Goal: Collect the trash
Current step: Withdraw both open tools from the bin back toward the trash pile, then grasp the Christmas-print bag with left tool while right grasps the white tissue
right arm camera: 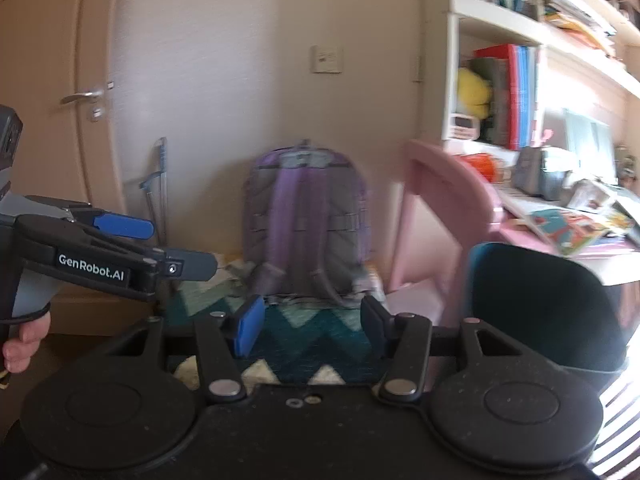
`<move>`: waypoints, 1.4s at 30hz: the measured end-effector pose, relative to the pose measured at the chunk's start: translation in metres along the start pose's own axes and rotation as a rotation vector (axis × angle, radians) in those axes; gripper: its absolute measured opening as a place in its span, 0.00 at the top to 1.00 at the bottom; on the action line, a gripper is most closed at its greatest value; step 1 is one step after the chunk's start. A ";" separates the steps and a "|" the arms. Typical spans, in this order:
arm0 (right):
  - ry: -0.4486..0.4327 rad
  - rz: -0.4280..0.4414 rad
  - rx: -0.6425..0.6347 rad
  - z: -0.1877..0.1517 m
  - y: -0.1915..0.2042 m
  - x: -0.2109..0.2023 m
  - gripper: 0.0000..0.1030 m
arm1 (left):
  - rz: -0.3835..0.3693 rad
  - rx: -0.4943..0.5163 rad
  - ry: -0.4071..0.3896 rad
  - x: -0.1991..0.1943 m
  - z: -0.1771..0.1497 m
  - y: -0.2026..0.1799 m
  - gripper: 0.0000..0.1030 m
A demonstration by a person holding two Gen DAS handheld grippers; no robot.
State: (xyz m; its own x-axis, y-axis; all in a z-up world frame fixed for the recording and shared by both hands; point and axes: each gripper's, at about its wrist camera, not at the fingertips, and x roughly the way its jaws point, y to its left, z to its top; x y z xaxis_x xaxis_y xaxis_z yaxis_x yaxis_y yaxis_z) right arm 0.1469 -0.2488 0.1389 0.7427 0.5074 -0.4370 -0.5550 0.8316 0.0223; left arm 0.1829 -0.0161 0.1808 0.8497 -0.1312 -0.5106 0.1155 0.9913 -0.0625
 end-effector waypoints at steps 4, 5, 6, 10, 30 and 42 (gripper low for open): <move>0.019 0.064 -0.004 -0.006 0.026 0.024 0.47 | 0.021 -0.064 0.002 -0.005 -0.021 0.034 0.01; 0.028 0.080 -0.005 -0.008 0.031 0.032 0.47 | 0.034 -0.082 0.000 -0.006 -0.028 0.042 0.01; 0.037 0.094 -0.009 -0.011 0.038 0.040 0.47 | 0.046 -0.103 -0.001 -0.005 -0.035 0.051 0.01; 0.094 0.152 -0.013 -0.028 0.063 0.075 0.46 | 0.091 -0.188 0.024 0.003 -0.066 0.088 0.01; 0.409 0.249 0.000 -0.157 0.107 0.257 0.46 | 0.335 -0.367 0.342 0.115 -0.242 0.204 0.01; 0.668 0.248 -0.038 -0.270 0.112 0.366 0.46 | 0.184 0.011 0.631 0.226 -0.316 0.225 0.01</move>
State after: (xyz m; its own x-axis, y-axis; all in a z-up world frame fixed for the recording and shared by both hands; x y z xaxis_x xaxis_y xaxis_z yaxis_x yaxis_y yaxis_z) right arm 0.2552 -0.0313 -0.2612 0.2116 0.4234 -0.8809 -0.6994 0.6952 0.1662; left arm 0.2389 0.1792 -0.2196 0.3913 0.0723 -0.9174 0.0050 0.9967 0.0806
